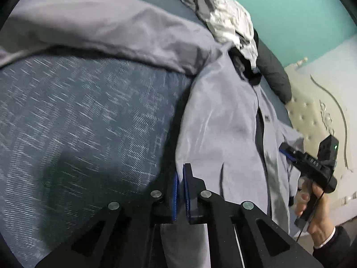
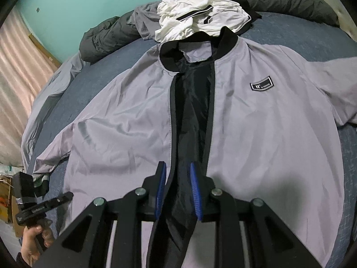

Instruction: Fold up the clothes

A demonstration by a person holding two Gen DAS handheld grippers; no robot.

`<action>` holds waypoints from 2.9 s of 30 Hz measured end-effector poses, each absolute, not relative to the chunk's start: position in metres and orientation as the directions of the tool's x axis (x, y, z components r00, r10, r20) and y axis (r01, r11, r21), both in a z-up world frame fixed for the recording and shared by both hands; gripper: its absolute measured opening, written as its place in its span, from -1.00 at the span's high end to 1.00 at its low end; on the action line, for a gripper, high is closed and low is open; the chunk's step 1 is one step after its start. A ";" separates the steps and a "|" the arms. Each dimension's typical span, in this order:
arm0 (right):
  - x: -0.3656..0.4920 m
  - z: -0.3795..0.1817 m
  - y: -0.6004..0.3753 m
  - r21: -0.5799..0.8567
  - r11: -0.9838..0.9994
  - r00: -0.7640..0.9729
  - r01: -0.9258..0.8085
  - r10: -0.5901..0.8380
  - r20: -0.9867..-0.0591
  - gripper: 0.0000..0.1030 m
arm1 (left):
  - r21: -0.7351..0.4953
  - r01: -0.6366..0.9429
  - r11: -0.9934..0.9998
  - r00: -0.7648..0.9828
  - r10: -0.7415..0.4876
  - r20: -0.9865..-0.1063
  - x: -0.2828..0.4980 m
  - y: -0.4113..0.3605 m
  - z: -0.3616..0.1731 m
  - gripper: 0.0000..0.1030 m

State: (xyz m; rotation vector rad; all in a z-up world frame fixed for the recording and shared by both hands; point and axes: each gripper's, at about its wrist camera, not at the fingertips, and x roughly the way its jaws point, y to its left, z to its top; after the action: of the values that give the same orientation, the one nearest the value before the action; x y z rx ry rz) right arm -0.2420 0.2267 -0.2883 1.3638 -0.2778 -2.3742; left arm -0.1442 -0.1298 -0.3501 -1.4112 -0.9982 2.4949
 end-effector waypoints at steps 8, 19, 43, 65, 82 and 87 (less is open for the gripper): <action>-0.244 -0.288 0.252 0.351 -0.910 -0.452 0.220 -0.414 -0.790 0.58 | -0.536 0.244 -0.808 -0.625 0.292 -0.724 -0.138 -0.137 -0.314 0.23; -0.261 -0.279 0.291 0.339 -0.914 -0.468 0.224 -0.406 -0.785 0.30 | -0.401 0.114 -0.909 -0.638 0.242 -0.731 -0.195 -0.126 -0.263 -0.08; -0.472 -0.287 0.316 0.086 -0.955 -0.504 0.285 -0.226 -0.834 0.13 | -0.083 -0.040 -0.996 -0.519 0.092 -0.850 -0.466 -0.096 -0.272 -0.12; -0.535 -0.322 0.343 0.042 -0.970 -0.468 0.239 -0.152 -0.871 0.13 | -0.021 -0.121 -0.992 -0.542 0.084 -0.836 -0.481 -0.090 -0.295 0.82; -0.547 -0.297 0.354 -0.114 -0.978 -0.614 0.173 -0.017 -0.789 0.96 | -0.138 0.061 -0.989 -0.613 0.071 -0.787 -0.504 -0.148 -0.273 0.87; -0.551 -0.307 0.353 -0.071 -0.986 -0.624 0.149 -0.038 -0.780 0.85 | -0.104 0.059 -0.993 -0.605 0.047 -0.795 -0.506 -0.137 -0.280 0.55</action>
State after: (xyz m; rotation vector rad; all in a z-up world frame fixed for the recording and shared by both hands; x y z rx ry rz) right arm -0.5505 0.3530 -0.3074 1.3093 0.1965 -2.7340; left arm -0.5057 -0.1369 -0.2803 -1.3990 -0.1891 2.8140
